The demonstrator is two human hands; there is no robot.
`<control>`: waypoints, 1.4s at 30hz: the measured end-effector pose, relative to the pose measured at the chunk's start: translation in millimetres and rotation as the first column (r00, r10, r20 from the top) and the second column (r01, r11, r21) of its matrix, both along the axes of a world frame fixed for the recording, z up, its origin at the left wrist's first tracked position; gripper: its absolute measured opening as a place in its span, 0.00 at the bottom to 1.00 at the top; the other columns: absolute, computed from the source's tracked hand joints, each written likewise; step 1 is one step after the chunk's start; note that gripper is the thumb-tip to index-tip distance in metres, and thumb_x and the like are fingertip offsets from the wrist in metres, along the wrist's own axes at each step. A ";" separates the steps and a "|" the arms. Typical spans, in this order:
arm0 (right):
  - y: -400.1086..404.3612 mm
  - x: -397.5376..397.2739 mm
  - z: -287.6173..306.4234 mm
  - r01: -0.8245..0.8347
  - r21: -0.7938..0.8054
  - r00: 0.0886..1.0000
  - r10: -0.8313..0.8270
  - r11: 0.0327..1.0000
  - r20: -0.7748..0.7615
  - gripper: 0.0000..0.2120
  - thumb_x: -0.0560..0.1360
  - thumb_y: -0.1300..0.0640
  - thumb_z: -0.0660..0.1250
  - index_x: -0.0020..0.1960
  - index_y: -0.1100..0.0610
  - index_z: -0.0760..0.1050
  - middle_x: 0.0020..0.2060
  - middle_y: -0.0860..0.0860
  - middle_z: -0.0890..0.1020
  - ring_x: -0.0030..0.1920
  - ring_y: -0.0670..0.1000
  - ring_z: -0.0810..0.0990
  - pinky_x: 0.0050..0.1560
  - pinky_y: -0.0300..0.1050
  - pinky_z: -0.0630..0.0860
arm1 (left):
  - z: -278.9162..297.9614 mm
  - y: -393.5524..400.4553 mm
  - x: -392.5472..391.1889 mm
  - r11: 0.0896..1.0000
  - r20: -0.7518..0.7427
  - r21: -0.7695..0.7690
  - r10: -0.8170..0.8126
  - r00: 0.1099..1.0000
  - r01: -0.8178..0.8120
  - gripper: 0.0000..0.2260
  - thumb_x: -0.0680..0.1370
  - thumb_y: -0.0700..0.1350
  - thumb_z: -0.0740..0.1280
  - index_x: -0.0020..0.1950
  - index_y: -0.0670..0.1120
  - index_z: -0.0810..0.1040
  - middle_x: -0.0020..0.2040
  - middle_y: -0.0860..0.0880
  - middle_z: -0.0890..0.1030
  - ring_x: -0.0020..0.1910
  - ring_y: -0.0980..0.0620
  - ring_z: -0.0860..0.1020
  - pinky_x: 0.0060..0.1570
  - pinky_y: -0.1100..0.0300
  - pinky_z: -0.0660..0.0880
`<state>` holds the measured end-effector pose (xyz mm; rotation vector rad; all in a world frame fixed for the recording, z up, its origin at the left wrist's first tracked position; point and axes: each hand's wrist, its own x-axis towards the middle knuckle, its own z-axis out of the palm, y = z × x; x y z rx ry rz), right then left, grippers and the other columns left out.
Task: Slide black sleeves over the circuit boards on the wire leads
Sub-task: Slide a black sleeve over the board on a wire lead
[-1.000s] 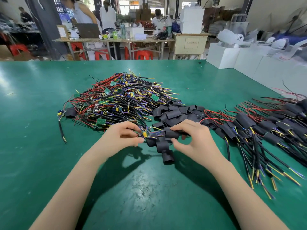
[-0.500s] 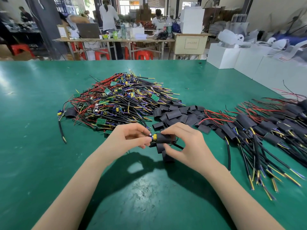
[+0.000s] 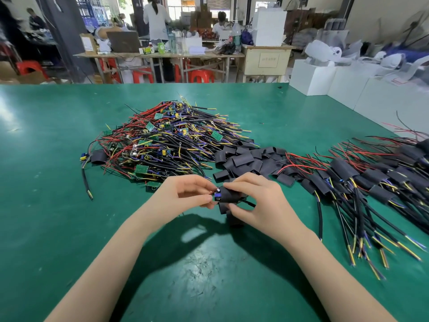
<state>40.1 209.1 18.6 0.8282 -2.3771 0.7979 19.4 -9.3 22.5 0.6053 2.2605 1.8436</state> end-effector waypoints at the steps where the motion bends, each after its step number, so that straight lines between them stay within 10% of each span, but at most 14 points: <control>1: -0.1 0.1 0.2 0.002 -0.006 1.000 -0.002 1.000 -0.003 0.17 0.65 0.62 0.75 0.54 0.56 0.81 0.47 0.49 0.81 0.44 0.53 0.80 0.47 0.51 0.77 | -0.1 -0.5 0.3 1.000 0.000 -0.006 -0.002 1.000 0.002 0.06 0.75 0.35 0.70 0.51 0.40 0.80 0.42 0.42 0.86 0.43 0.47 0.85 0.47 0.63 0.78; 28: -10.4 3.7 4.9 0.076 -0.088 0.961 -0.049 0.993 0.272 0.16 0.61 0.57 0.80 0.48 0.51 0.85 0.37 0.49 0.82 0.36 0.45 0.77 0.39 0.35 0.71 | -4.5 5.8 1.2 0.981 -0.278 -0.183 0.010 0.961 -0.063 0.09 0.71 0.30 0.72 0.42 0.43 0.83 0.35 0.49 0.85 0.37 0.54 0.84 0.43 0.66 0.77; 42: -20.0 5.6 0.4 0.170 -0.090 0.968 -0.149 0.981 0.204 0.12 0.61 0.55 0.79 0.44 0.50 0.85 0.31 0.49 0.79 0.31 0.44 0.73 0.35 0.44 0.74 | -4.2 10.9 0.5 0.968 0.333 0.073 0.202 0.921 -0.239 0.06 0.73 0.29 0.70 0.39 0.38 0.82 0.34 0.40 0.83 0.32 0.48 0.83 0.34 0.61 0.79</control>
